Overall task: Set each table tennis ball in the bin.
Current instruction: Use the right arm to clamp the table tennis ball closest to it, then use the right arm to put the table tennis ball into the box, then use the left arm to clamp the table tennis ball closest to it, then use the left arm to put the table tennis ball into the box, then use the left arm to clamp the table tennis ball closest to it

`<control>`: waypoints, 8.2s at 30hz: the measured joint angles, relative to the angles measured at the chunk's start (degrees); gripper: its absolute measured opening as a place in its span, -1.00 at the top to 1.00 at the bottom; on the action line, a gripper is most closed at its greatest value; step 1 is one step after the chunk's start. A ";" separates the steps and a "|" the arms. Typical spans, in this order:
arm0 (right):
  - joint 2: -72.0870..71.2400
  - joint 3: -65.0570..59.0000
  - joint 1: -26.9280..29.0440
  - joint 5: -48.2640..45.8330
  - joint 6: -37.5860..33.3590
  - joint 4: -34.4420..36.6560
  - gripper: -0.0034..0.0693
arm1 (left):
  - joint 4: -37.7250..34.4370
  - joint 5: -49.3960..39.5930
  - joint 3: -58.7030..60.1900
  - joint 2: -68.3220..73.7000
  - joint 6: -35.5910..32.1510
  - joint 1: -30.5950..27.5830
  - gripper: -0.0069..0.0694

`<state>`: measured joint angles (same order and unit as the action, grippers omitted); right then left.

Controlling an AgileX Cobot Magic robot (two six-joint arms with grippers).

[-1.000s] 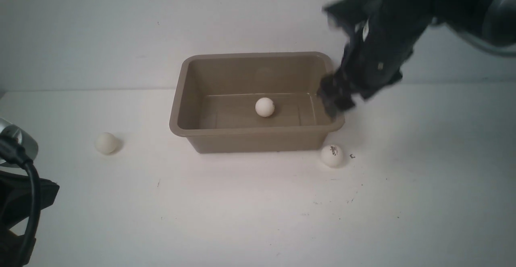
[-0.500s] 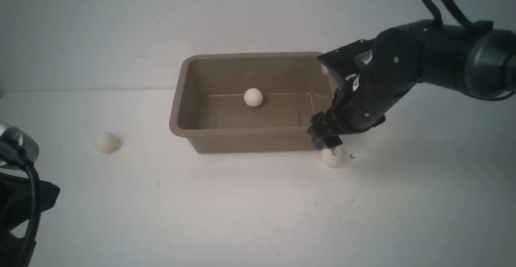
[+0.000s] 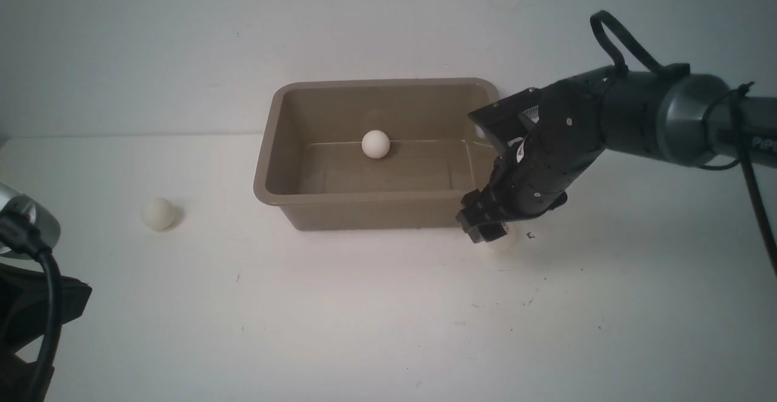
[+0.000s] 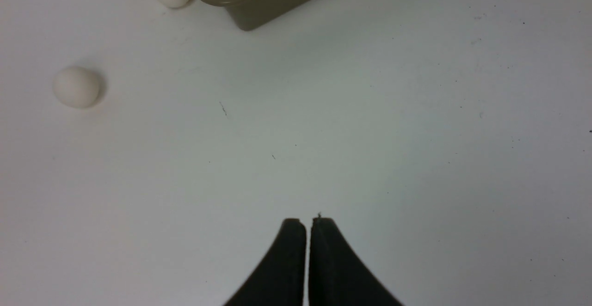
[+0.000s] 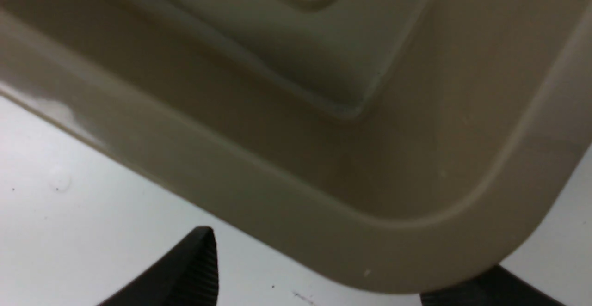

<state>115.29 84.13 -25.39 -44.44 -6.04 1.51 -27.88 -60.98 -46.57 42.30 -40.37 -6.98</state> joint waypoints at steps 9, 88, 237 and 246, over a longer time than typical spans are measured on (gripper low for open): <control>3.11 0.00 0.00 2.01 0.27 -1.51 -0.53 | 0.00 -0.05 0.00 0.00 0.00 0.00 0.83; -25.66 26.29 -4.13 -24.49 2.43 -3.34 0.03 | 12.88 38.49 -0.94 35.92 17.91 -2.86 0.08; -81.14 -30.44 -4.13 -19.87 12.42 2.10 0.95 | -31.83 1.65 -57.56 93.89 -74.84 -2.21 -0.32; -81.14 -30.44 -4.13 -19.87 12.42 2.78 0.95 | -31.76 3.87 -57.56 96.69 -74.84 -1.12 -0.32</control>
<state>34.16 53.69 -29.52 -64.31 6.38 4.29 -59.65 -57.11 -104.13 138.99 -115.21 -8.10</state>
